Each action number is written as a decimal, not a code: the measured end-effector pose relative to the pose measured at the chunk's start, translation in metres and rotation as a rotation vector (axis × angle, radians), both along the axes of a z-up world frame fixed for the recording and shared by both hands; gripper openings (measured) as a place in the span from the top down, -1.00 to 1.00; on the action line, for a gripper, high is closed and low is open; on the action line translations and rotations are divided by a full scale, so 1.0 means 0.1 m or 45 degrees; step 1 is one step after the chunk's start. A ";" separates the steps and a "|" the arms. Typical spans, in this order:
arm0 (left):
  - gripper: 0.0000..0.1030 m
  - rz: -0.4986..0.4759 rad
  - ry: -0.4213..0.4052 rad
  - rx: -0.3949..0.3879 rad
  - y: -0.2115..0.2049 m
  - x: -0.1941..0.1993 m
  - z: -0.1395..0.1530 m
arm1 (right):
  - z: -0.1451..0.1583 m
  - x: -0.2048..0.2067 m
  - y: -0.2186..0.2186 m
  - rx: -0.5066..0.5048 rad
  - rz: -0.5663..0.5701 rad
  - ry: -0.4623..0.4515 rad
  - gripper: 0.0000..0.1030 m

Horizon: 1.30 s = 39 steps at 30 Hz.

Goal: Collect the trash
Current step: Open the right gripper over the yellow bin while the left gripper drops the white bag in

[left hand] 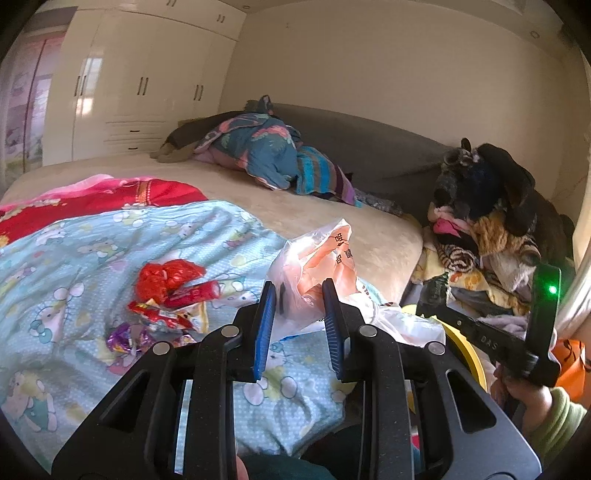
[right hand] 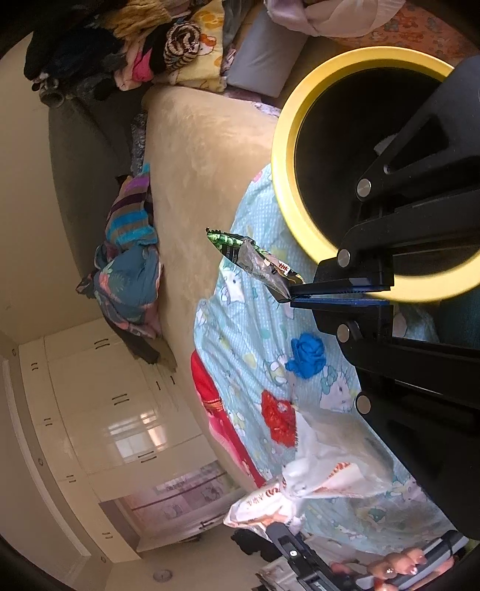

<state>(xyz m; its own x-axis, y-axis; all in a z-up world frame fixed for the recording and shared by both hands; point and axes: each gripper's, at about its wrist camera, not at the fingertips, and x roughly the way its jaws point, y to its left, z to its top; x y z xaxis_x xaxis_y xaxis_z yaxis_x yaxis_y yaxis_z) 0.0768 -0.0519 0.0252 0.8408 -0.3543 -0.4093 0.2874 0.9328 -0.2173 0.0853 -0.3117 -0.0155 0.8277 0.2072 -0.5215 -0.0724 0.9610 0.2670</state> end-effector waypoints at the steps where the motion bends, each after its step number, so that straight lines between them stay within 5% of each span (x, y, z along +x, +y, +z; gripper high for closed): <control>1: 0.61 -0.006 0.001 0.005 -0.02 0.00 0.00 | -0.01 0.00 -0.03 0.005 -0.009 0.008 0.95; 39: 0.61 -0.331 0.020 0.300 -1.33 0.03 -0.41 | -0.56 0.13 -0.97 0.137 -0.179 0.306 0.95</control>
